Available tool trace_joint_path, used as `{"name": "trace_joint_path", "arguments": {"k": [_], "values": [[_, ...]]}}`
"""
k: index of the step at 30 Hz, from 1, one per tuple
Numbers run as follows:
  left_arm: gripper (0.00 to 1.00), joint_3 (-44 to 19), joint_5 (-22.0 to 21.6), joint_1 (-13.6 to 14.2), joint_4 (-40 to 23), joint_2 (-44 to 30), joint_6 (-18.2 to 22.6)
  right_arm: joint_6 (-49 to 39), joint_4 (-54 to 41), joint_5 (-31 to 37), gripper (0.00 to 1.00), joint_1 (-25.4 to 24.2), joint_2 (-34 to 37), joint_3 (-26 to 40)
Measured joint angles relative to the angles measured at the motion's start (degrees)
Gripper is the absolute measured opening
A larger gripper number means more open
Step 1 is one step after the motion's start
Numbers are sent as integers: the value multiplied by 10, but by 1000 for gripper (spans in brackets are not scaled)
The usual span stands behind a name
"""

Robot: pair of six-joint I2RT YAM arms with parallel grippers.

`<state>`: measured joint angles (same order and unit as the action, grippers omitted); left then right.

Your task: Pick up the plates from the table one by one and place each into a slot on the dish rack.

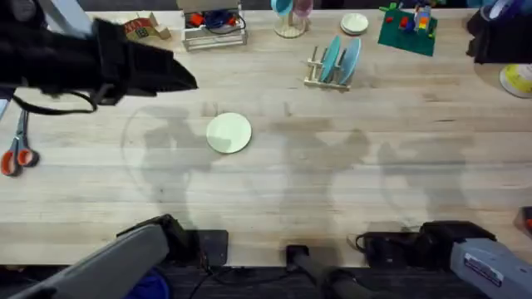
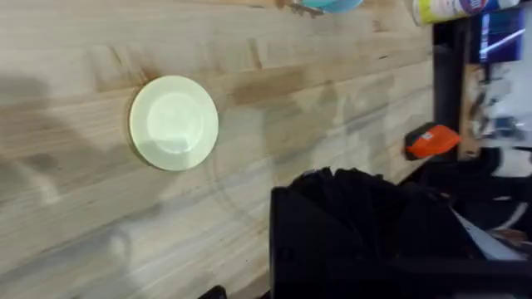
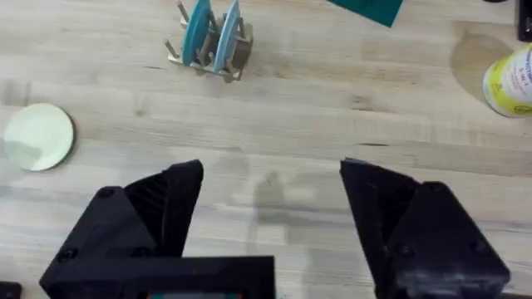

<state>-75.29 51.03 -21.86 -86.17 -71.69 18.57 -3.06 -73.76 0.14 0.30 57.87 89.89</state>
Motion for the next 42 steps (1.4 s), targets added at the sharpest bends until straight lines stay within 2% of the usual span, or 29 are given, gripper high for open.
{"name": "trace_joint_path", "arguments": {"k": [3,10,22,34,42], "values": [[42,43,18,-11,20,-17,10,0,0,0,995,0,0,0],[42,106,51,-12,62,-64,40,0,0,0,993,0,0,0],[42,149,65,-12,91,-160,99,0,0,0,995,0,0,0],[42,169,66,-12,128,-239,122,0,0,0,993,0,0,0],[42,170,66,-17,143,-248,126,0,0,0,994,0,0,0]]}}
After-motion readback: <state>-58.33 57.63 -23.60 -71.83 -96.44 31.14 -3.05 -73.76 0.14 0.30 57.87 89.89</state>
